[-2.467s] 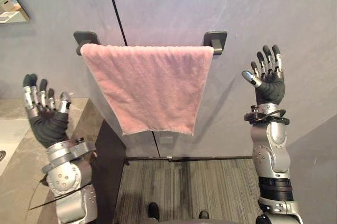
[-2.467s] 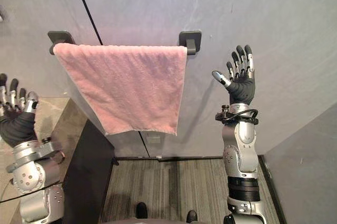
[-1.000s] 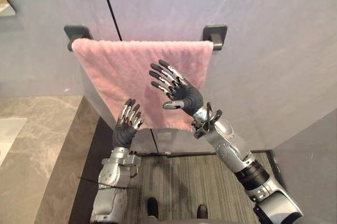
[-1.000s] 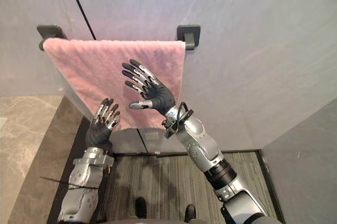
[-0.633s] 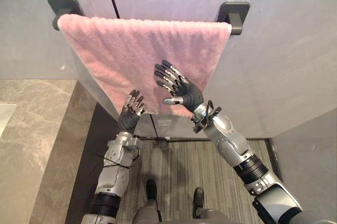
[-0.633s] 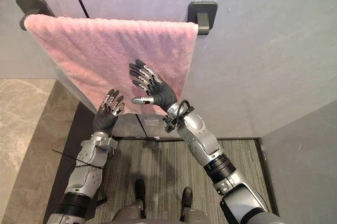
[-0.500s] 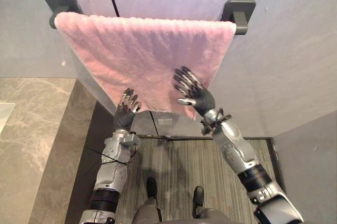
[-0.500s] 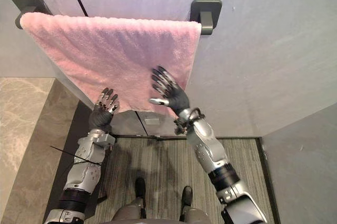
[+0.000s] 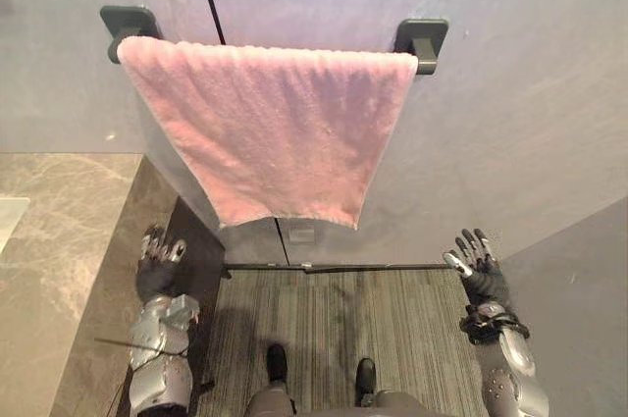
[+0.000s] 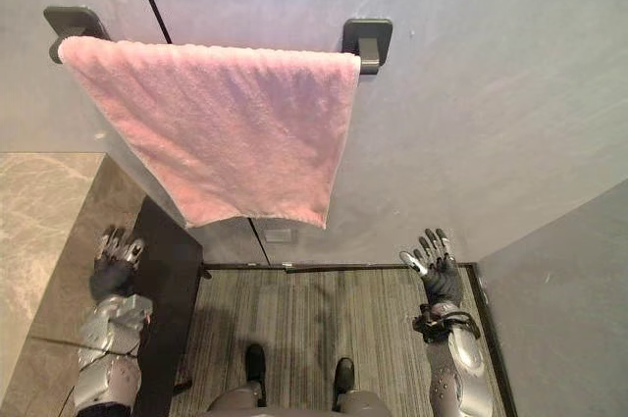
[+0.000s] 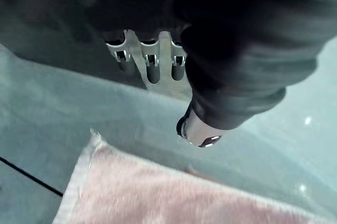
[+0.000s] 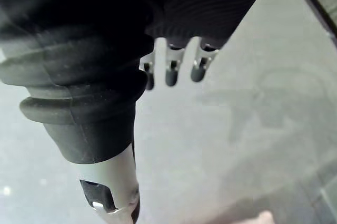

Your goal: Organize washtable

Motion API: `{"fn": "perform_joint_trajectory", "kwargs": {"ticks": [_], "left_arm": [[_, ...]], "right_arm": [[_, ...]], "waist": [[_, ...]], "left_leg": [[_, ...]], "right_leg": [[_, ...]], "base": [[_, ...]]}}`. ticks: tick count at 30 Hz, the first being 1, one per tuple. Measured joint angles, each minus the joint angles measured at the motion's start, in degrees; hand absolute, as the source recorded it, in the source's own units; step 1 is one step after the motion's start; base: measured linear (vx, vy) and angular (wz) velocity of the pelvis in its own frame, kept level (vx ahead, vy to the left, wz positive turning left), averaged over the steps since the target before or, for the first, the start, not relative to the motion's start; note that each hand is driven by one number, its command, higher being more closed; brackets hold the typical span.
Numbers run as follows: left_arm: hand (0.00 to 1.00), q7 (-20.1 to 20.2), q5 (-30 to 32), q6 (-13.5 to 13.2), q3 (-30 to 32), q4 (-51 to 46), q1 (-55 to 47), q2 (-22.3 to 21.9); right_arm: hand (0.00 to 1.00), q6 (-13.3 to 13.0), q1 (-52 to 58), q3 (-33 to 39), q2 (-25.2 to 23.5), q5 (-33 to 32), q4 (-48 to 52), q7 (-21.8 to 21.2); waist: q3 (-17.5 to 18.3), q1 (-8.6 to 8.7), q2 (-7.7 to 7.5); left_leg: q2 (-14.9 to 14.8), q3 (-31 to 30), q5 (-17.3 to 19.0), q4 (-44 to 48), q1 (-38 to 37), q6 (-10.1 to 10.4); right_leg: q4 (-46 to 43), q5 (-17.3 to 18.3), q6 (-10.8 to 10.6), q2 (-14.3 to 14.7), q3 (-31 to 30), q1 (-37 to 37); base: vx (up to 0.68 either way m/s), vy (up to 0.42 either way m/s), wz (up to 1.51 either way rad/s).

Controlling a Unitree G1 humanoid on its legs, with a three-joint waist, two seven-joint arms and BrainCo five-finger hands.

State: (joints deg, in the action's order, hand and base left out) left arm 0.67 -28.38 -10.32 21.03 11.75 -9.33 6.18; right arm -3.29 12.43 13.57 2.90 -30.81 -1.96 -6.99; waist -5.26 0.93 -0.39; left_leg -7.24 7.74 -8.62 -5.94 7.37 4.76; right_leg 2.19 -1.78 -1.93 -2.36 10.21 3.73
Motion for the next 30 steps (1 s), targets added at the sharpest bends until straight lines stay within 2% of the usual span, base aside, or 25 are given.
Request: {"fn": "perform_joint_trajectory", "kwargs": {"ticks": [1, 7, 10, 13, 16, 18, 19, 20, 21, 22, 23, 24, 25, 26, 27, 28, 29, 30], "left_arm": [[0.00, -0.1, 0.1, 0.0, 0.0, -0.1, -1.1, -0.6], [0.00, -0.6, 1.8, 0.9, -0.8, -4.9, -14.0, -10.4], [0.00, -0.4, 2.1, 1.2, -3.3, -6.3, -17.0, -11.7], [0.00, 0.8, 2.9, 1.3, -6.7, -8.6, -18.7, -11.7], [0.00, 1.7, 3.9, 1.4, -11.8, -9.7, -17.7, -11.4], [0.00, 1.5, 4.4, 1.5, -13.9, -10.6, -16.4, -11.2], [0.00, 1.1, 4.4, 1.6, -14.4, -11.5, -15.6, -11.2], [0.00, 0.1, 4.4, 1.6, -14.5, -11.6, -14.7, -11.1], [0.00, -1.0, 4.4, 1.6, -14.4, -12.0, -13.4, -10.9], [0.00, -1.4, 4.4, 1.6, -14.4, -12.7, -13.0, -10.9], [0.00, -1.8, 4.4, 1.5, -14.4, -13.3, -12.9, -10.9], [0.00, -2.2, 4.4, 1.3, -14.2, -13.9, -12.7, -10.7], [0.00, -2.4, 4.3, 1.3, -14.1, -13.8, -12.6, -10.5], [0.00, -2.3, 4.3, 1.4, -15.0, -13.7, -13.0, -10.5], [0.00, -2.3, 4.3, 1.3, -15.4, -13.8, -13.4, -10.8], [0.00, -2.6, 4.3, 1.1, -15.4, -13.8, -14.4, -10.9], [0.00, -2.8, 4.3, 1.1, -15.4, -13.7, -14.5, -11.0], [0.00, -3.4, 4.3, 1.0, -15.4, -13.8, -14.8, -11.0]], "right_arm": [[0.00, 0.0, 0.4, 0.5, -0.6, 0.0, 0.4, 0.3], [0.00, -0.3, 5.6, 0.9, -5.7, 0.4, 4.2, 3.3], [0.00, -0.3, 8.5, 0.9, -7.0, 2.5, 7.0, 4.3], [0.00, -0.4, 9.8, -0.2, -7.0, 4.3, 7.8, 5.7], [0.00, -0.9, 9.9, -1.1, -7.7, 4.4, 7.9, 7.7], [0.00, -1.0, 9.8, -1.6, -7.7, 4.4, 7.9, 8.8], [0.00, -1.2, 9.6, -2.0, -7.5, 4.3, 7.8, 9.6], [0.00, -1.3, 9.7, -2.1, -7.5, 4.2, 7.8, 10.1], [0.00, -1.3, 10.0, -2.1, -7.6, 3.6, 7.8, 10.8], [0.00, -1.4, 9.9, -2.2, -7.6, 3.0, 7.8, 10.8], [0.00, -1.5, 9.8, -2.4, -7.5, 2.9, 7.8, 10.8], [0.00, -1.9, 9.0, -2.7, -7.6, 2.6, 7.5, 10.9], [0.00, -1.9, 8.5, -2.7, -7.6, 2.6, 7.3, 10.9], [0.00, -1.9, 7.8, -2.1, -7.4, 2.6, 7.2, 11.2], [0.00, -2.2, 7.2, -1.6, -7.4, 2.6, 7.3, 11.5], [0.00, -2.5, 6.9, -2.4, -6.9, 2.1, 7.2, 11.7], [0.00, -2.8, 6.8, -3.0, -6.9, 2.1, 7.2, 11.7], [0.00, -2.9, 6.5, -3.9, -6.9, 2.1, 7.2, 11.8]], "waist": [[0.0, -0.04, 0.02], [0.2, -0.67, 0.04], [1.7, -1.90, 0.46], [1.8, -1.82, 0.68], [1.6, -1.72, 0.71], [0.9, -1.82, -0.30], [0.5, -1.79, -0.16], [0.4, -1.33, -0.46], [0.6, -1.12, -1.02], [0.7, -0.62, -1.73], [0.8, -0.16, -2.22], [1.2, -0.22, -4.23], [1.0, -0.28, -3.84], [0.6, -0.78, -2.78], [0.8, -1.86, -1.35], [0.8, -3.07, -1.88], [0.8, -3.54, -2.15], [0.9, -4.21, -1.03]], "left_leg": [[0.1, 0.0, 0.1, 0.0, -0.4, 0.0], [0.4, 0.1, 1.0, 0.0, -4.1, -0.1], [0.5, 0.2, 1.5, 0.0, -4.8, -0.4], [0.8, 0.2, 1.8, 0.0, -6.3, -0.6], [1.5, 2.2, 2.3, 0.1, -6.9, -0.9], [2.5, 3.6, 2.5, 0.0, -6.7, -1.2], [2.9, 3.6, 2.4, 0.0, -6.6, -1.8], [2.9, 3.3, 2.3, 0.1, -6.7, -2.0], [3.1, 2.4, 2.0, 0.4, -6.8, -2.4], [3.3, 1.2, 1.9, 1.8, -6.3, -2.5], [3.6, 0.2, 2.1, 3.0, -5.7, -2.3], [4.1, -1.0, 1.4, 5.5, -3.6, -1.3], [4.1, -1.5, 1.1, 6.3, -2.6, -1.1], [3.0, -2.2, 1.1, 7.0, -1.6, -1.0], [1.8, -2.9, 1.1, 8.5, -1.0, -1.0], [1.9, -3.0, 1.1, 10.7, 0.1, -1.0], [1.9, -3.1, 1.1, 11.7, 1.1, -1.0], [0.8, -4.1, 1.1, 14.0, 3.6, -0.9]], "right_leg": [[0.0, 0.1, -0.1, -0.1, 0.1, -0.4], [-0.3, 1.2, -0.9, -0.8, 0.8, -4.3], [-1.0, 1.8, -1.1, -1.1, 1.3, -4.7], [-2.4, 2.9, -1.4, -1.7, 1.9, -5.5], [-11.2, 7.6, -1.8, -3.9, 1.6, -2.0], [-19.7, 11.6, -3.2, -5.7, -1.1, 1.8], [-26.3, 13.7, -2.5, -6.3, -4.3, 4.4], [-34.7, 15.9, -1.2, -6.5, -7.2, 6.6], [-44.5, 17.6, -0.9, -7.7, -10.4, 7.6], [-48.7, 17.5, -0.9, -9.0, -12.8, 7.1], [-49.7, 17.1, -0.6, -9.9, -14.3, 6.4], [-46.9, 15.7, -1.7, -10.2, -18.7, 3.5], [-46.2, 16.7, -2.0, -9.1, -19.2, 2.6], [-44.8, 17.5, -3.0, -7.5, -20.4, 2.1], [-41.2, 20.7, -4.5, -6.4, -21.7, -1.0], [-37.2, 24.5, -5.2, -6.4, -21.3, -4.1], [-35.9, 26.0, -5.0, -6.4, -21.0, -4.8], [-33.8, 27.9, -4.3, -5.3, -19.1, -5.5]], "base": [[0.04, 0.017, 0.05], [0.03, 0.008, 0.06], [0.00, 0.000, 0.00], [0.01, 0.014, 0.09], [-0.02, 0.044, 0.01], [-0.02, 0.022, -0.10], [-0.02, -0.035, 0.08], [0.03, -0.135, 0.29], [0.04, -0.165, 0.54], [0.04, -0.195, 0.59], [0.04, -0.292, 0.72], [0.01, -0.326, 0.65], [-0.04, -0.370, 0.64], [-0.07, -0.315, 0.47], [-0.08, -0.330, 0.50], [-0.08, -0.384, 0.40], [-0.13, -0.367, 0.49], [-0.20, -0.367, 0.67]]}}
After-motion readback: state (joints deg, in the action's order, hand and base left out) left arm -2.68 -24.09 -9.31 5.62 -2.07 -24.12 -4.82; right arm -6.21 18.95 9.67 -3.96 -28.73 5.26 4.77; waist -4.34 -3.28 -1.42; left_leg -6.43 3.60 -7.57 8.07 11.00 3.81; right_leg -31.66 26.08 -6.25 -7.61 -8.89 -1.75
